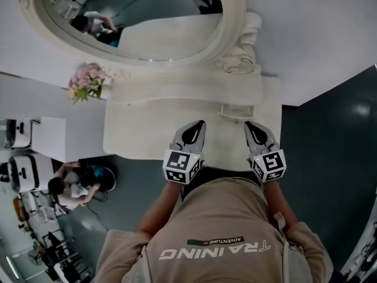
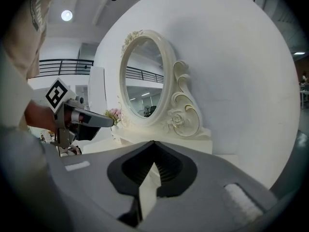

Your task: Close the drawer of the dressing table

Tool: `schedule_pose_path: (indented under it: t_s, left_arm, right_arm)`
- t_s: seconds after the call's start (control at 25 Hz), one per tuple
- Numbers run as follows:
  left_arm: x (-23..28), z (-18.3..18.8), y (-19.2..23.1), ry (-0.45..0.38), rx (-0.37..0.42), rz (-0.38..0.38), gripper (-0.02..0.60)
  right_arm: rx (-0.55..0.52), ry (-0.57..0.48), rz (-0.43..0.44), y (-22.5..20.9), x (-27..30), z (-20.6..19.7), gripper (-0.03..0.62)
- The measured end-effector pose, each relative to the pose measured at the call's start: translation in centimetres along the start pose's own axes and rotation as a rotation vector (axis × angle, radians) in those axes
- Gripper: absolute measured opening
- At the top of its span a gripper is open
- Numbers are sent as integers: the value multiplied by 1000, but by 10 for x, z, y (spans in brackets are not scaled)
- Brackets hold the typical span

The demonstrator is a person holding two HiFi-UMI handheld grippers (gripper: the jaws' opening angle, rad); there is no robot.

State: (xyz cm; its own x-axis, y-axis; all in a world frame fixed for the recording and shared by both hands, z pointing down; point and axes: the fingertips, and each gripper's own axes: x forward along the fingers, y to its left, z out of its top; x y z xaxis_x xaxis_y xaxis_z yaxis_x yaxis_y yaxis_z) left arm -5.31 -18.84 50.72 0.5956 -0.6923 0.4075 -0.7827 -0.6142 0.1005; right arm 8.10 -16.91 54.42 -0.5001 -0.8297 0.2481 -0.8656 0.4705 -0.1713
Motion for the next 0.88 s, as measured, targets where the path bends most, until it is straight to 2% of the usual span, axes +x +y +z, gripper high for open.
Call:
schedule_pose_path:
  t_s: [0.32, 0.52, 0.68, 0.88]
  left_arm:
    - [32, 1, -23, 20, 26, -98, 18]
    - [46, -12, -21, 33, 0, -121, 18]
    - [49, -31, -20, 70, -39, -133, 18]
    - [43, -45, -14, 93, -70, -105, 18]
  right_arm:
    - [99, 62, -31, -17, -4, -24, 3]
    - [148, 144, -28, -13, 5, -52, 3]
    - [288, 216, 0, -10, 16, -84, 3]
    - [465, 287, 7, -15, 28, -123, 3]
